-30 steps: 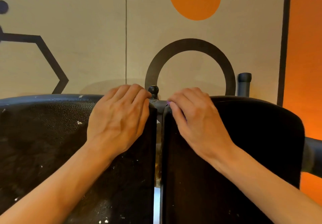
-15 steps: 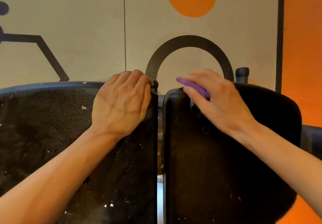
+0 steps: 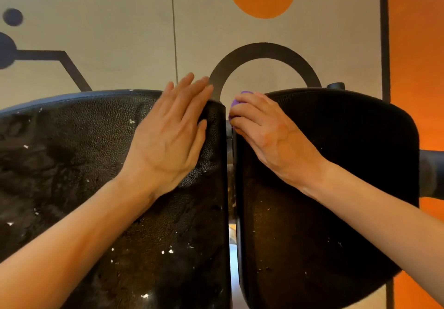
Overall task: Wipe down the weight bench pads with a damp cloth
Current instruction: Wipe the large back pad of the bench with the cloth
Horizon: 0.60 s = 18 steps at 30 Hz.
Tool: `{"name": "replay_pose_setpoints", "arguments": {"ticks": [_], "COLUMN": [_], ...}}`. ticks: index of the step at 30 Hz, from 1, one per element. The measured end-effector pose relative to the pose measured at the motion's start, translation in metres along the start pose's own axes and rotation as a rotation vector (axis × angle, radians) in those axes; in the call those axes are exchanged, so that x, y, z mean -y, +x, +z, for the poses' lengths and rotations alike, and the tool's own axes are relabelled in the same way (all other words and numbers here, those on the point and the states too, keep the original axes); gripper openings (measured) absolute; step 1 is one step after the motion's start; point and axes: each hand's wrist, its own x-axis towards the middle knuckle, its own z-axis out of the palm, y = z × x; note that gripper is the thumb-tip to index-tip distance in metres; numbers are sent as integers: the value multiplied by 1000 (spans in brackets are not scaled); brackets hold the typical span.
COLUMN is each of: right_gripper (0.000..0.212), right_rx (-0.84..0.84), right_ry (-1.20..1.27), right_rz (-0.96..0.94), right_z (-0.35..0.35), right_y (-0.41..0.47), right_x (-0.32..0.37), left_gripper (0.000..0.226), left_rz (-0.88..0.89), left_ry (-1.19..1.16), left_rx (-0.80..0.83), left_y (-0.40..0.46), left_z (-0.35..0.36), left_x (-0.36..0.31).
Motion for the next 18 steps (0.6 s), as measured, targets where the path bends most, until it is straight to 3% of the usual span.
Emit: {"name": "replay_pose_setpoints", "arguments": {"ticks": [8,14,16,18], "right_gripper": [23,20,20,26], "right_rx": [81,-100,-48,146], "right_ry": [-132,-99,-59,-39], "right_rz": [-212,44,20,-53], "right_z": [2,2,15,25], "right_y": [-57,-7,-44,-104], "right_x": [31,27,43,73], "left_gripper": [61,62,63,63], "left_rz": [36,72,69,70], "left_ry": [-3,34,50,58], "left_rx": [61,135,144,143], "left_y": [-52,-75,-77,-77], "left_z": [5,15,17,19], "left_x": [-4,-8,-8,-8]}}
